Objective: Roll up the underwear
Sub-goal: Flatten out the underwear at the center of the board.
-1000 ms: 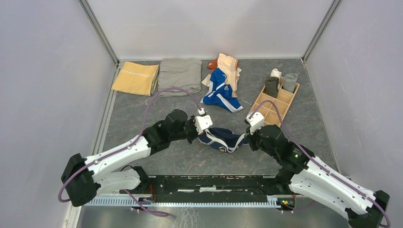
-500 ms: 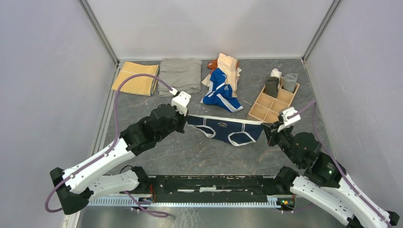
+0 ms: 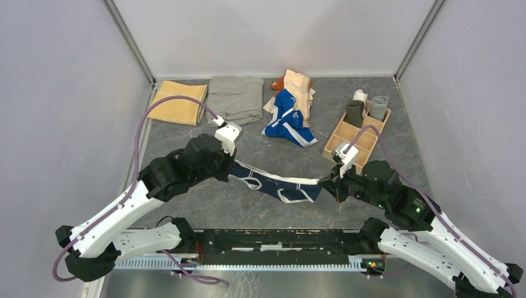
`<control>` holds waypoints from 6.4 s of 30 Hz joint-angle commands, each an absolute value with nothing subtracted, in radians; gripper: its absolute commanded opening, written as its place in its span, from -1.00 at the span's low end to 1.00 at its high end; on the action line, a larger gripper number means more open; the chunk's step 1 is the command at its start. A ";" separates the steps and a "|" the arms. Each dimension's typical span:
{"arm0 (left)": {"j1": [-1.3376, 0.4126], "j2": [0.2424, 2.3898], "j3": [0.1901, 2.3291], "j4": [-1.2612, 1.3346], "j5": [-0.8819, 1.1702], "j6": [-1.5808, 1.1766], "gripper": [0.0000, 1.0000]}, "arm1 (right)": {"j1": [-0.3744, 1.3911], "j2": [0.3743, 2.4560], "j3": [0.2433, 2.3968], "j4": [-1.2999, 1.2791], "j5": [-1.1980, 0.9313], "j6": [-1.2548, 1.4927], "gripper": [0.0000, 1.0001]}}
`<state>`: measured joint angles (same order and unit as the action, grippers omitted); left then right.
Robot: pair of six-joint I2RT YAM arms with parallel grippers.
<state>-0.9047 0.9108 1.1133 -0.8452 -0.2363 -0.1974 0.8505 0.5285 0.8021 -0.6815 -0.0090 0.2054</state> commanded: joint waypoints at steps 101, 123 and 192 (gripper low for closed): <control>-1.026 1.410 0.493 0.218 -0.094 -0.628 0.01 | 0.642 1.211 0.557 0.002 0.097 0.232 -0.88; -1.040 1.247 0.423 -0.029 -0.194 -0.687 -0.01 | 0.642 1.273 0.430 0.037 0.028 0.291 -0.91; -0.983 0.896 0.520 -0.365 -0.464 -0.873 0.37 | 0.850 1.052 0.512 0.033 -0.095 0.262 -0.78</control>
